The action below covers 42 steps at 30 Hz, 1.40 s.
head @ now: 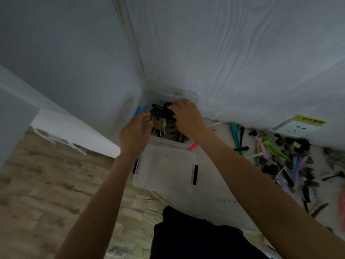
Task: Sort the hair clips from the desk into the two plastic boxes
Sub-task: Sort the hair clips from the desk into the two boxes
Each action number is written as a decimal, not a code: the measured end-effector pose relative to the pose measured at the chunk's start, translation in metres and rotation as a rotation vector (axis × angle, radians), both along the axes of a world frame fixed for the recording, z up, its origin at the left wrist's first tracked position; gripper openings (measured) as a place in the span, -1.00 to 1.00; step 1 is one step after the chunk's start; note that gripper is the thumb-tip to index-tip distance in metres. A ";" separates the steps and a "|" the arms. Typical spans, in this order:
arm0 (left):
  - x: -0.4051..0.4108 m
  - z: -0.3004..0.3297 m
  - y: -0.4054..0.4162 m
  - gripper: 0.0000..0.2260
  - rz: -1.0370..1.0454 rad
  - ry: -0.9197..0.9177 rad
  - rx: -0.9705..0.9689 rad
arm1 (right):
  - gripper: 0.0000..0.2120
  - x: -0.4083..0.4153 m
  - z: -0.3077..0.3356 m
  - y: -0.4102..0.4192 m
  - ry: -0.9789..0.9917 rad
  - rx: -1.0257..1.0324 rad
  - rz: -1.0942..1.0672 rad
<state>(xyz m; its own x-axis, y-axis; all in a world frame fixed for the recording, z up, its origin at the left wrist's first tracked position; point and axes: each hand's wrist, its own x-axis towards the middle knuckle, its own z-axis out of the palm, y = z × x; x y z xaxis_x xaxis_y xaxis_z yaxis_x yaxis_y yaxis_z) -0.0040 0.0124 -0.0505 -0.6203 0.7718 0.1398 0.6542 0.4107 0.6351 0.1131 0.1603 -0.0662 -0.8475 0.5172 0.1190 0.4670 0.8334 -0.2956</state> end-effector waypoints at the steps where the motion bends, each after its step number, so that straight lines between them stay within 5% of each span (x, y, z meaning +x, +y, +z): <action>1: 0.005 0.000 0.001 -0.79 -0.003 -0.028 0.052 | -0.61 0.007 0.000 -0.002 0.049 0.010 -0.025; 5: 0.041 0.011 0.019 -0.78 -0.139 -0.119 0.208 | -0.71 0.063 0.020 -0.016 0.306 -0.116 -0.204; 7: 0.073 0.018 0.036 -0.79 -0.337 0.023 0.274 | -0.71 0.115 0.033 -0.025 0.376 -0.197 -0.363; 10: 0.127 0.022 0.062 -0.83 -0.711 0.234 0.361 | -0.72 0.198 0.031 -0.039 0.351 -0.187 -0.616; 15: 0.244 0.008 0.099 -0.78 -1.025 0.186 0.212 | -0.83 0.347 0.012 -0.063 0.304 -0.234 -0.936; 21: 0.374 -0.024 0.130 -0.70 -1.058 0.076 -0.065 | -0.76 0.496 -0.008 -0.060 0.163 -0.203 -1.110; 26: 0.452 -0.045 0.161 -0.60 -1.091 0.189 -0.101 | -0.63 0.585 -0.035 -0.021 0.173 -0.190 -1.217; 34: 0.506 -0.085 0.229 -0.44 -1.075 0.369 -0.249 | -0.35 0.625 -0.075 0.069 0.206 -0.249 -1.139; 42: 0.514 -0.101 0.257 -0.54 -1.094 0.517 -0.286 | -0.49 0.602 -0.106 0.085 0.001 -0.291 -0.951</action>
<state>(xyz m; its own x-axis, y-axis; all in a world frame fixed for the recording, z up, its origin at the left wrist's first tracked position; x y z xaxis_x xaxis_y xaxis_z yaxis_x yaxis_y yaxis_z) 0.5099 0.2692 -0.1516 0.4454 0.8916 -0.0818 0.8867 -0.4266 0.1783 0.7156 0.2451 -0.1723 -0.0654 0.9906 -0.1203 0.9029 0.0074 -0.4299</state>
